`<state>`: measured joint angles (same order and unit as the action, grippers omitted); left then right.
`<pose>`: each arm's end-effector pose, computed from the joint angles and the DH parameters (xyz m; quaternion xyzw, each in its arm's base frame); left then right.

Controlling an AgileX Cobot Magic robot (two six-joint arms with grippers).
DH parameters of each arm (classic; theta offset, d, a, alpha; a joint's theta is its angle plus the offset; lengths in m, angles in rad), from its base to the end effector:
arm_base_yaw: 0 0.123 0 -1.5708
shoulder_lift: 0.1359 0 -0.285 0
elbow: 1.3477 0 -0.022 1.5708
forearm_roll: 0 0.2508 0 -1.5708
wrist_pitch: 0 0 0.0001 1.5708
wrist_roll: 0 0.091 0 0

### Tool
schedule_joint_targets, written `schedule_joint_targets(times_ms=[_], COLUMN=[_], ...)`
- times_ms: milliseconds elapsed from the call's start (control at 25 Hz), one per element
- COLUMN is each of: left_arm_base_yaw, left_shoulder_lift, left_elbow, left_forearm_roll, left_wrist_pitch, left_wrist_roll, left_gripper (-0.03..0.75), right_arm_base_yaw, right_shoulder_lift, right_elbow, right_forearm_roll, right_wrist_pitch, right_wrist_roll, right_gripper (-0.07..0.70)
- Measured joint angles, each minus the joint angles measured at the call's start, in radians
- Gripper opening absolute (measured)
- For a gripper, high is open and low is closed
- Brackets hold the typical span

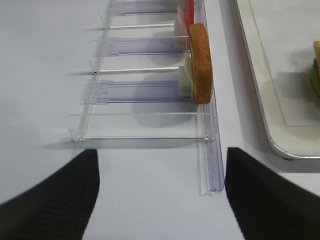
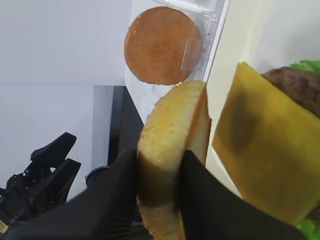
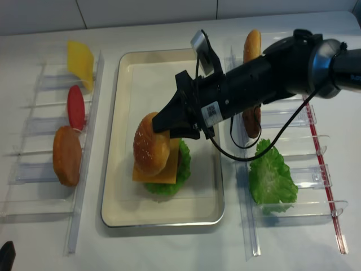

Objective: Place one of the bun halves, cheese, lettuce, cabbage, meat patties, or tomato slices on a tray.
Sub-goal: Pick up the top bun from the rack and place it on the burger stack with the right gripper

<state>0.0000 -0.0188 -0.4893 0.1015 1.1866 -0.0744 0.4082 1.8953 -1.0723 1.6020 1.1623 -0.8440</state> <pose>-0.0125 0.0086 0.2647 -0.0381 0.8805 0.0329 0.4713 0.2934 0.2179 0.2040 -0.0874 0.7843 0.6139 0.0198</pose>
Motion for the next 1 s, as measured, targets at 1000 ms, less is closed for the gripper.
schedule_joint_targets(times_ms=[1000], left_arm_base_yaw=[0.000], left_shoulder_lift=[0.000], left_elbow=[0.000], left_forearm_roll=[0.000], left_wrist_pitch=[0.000], left_wrist_roll=[0.000], left_gripper=[0.510], right_arm_base_yaw=[0.000], right_shoulder_lift=[0.003], right_elbow=[0.000], right_forearm_roll=[-0.030], right_wrist_pitch=[-0.002], right_wrist_roll=[-0.035], right_gripper=[0.226])
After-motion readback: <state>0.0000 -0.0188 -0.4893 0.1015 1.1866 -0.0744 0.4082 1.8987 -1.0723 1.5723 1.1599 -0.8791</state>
